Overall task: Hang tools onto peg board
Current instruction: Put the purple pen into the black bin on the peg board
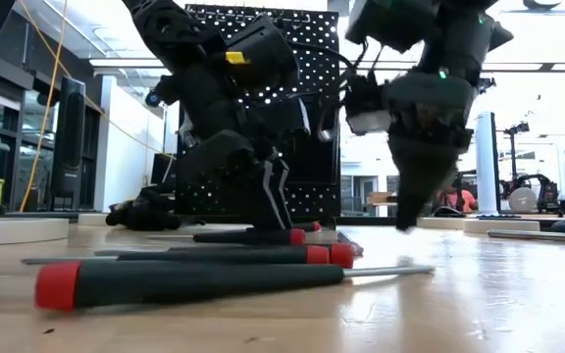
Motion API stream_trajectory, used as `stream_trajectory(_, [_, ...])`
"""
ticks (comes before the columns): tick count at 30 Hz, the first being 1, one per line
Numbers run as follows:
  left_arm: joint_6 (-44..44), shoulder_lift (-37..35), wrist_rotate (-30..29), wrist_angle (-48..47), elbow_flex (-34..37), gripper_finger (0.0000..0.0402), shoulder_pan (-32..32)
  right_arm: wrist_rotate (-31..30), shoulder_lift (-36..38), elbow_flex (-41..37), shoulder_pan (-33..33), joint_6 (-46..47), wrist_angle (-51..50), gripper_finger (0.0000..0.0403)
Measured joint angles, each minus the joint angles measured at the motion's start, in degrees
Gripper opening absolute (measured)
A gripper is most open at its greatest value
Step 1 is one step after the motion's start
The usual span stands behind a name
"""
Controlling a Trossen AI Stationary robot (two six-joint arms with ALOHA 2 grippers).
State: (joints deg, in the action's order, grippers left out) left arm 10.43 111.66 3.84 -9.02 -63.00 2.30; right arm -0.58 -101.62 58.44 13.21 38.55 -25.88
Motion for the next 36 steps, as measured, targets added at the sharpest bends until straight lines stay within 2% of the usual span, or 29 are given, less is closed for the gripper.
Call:
stream_trajectory(3, [-2.2, -0.6, -0.1, -1.0, 0.0, 0.0151, 0.0, -0.3, 0.9, 0.1, -0.8, -1.4, -1.8, 0.0])
stream_trajectory(6, [-2.8, -1.7, -0.3, -2.1, 0.1, 0.012, -0.1, 0.4, 0.8, 0.1, -1.4, -2.8, -2.4, 0.0])
stream_trajectory(12, [-4.3, -5.6, -0.5, -3.9, 0.4, 0.0014, -0.1, 3.5, 1.8, 0.2, -1.7, -5.0, -2.6, 0.0])
stream_trajectory(17, [-7.3, -8.2, -2.0, -6.2, 0.5, 0.0003, 0.0, 9.4, 2.1, -0.2, 1.4, -5.8, -5.0, 0.0])
stream_trajectory(20, [-7.4, -9.1, -2.0, -7.6, 0.5, 0.0001, 0.0, 12.1, 2.2, -1.9, 4.9, 0.8, -2.2, 0.0])
stream_trajectory(24, [-7.3, -10.9, -2.0, -9.9, 0.5, 0.0, 0.0, 13.8, 2.2, -3.3, 11.8, 16.4, 3.4, 0.0])
stream_trajectory(27, [-4.3, -13.0, -1.7, -9.6, 0.5, 0.0, 0.1, 12.2, 2.2, -3.3, 17.4, 30.0, 7.6, 0.0])
stream_trajectory(30, [-1.0, -15.8, -1.4, -9.7, 0.5, 0.0, 0.1, 8.0, 2.1, -3.3, 22.1, 42.4, 13.0, 0.0])
stream_trajectory(33, [-0.3, -19.2, -1.3, -9.4, 0.5, 0.0, 0.0, 5.2, 1.9, -3.2, 24.9, 49.3, 15.0, 0.0])
stream_trajectory(36, [-0.4, -22.8, -0.6, -9.0, 0.5, 0.0, 0.0, 4.5, 1.9, -3.2, 25.4, 51.4, 15.0, 0.0])
